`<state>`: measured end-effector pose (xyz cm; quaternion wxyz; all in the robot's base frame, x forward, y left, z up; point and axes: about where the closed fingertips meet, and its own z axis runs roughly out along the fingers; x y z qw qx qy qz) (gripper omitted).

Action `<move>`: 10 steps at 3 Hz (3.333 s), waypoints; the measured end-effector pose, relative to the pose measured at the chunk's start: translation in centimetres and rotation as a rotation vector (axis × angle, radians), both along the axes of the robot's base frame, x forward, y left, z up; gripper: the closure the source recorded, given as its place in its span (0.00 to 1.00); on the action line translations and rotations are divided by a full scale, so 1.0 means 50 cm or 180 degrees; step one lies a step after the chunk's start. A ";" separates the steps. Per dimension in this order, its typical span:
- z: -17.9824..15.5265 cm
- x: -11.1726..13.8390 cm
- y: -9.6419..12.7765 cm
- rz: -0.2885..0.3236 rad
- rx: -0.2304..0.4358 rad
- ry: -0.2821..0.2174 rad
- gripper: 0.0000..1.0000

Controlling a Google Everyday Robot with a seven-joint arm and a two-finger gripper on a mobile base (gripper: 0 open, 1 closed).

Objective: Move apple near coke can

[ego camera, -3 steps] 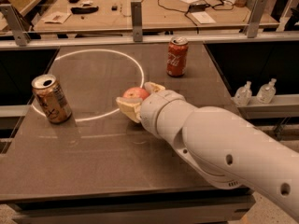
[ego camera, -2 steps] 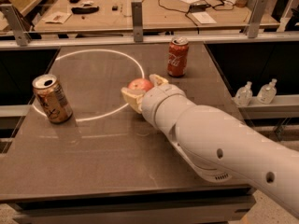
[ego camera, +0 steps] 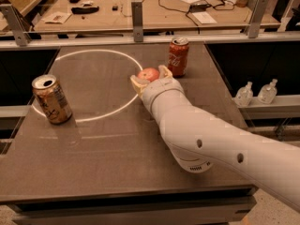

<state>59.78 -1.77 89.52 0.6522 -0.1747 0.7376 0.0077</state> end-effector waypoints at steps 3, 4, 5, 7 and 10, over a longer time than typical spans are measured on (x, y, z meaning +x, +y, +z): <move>-0.028 0.083 -0.127 -0.0733 -0.0043 -0.0110 1.00; -0.028 0.083 -0.127 -0.0733 -0.0043 -0.0110 1.00; -0.036 0.080 -0.130 -0.0684 0.0013 -0.0063 0.83; -0.046 0.071 -0.133 -0.0613 0.0070 0.0002 0.38; -0.044 0.052 -0.128 -0.0463 0.0087 0.0023 0.00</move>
Offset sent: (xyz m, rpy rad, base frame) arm 0.0488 -0.0738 -0.0176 -0.0221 -0.0136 -0.2632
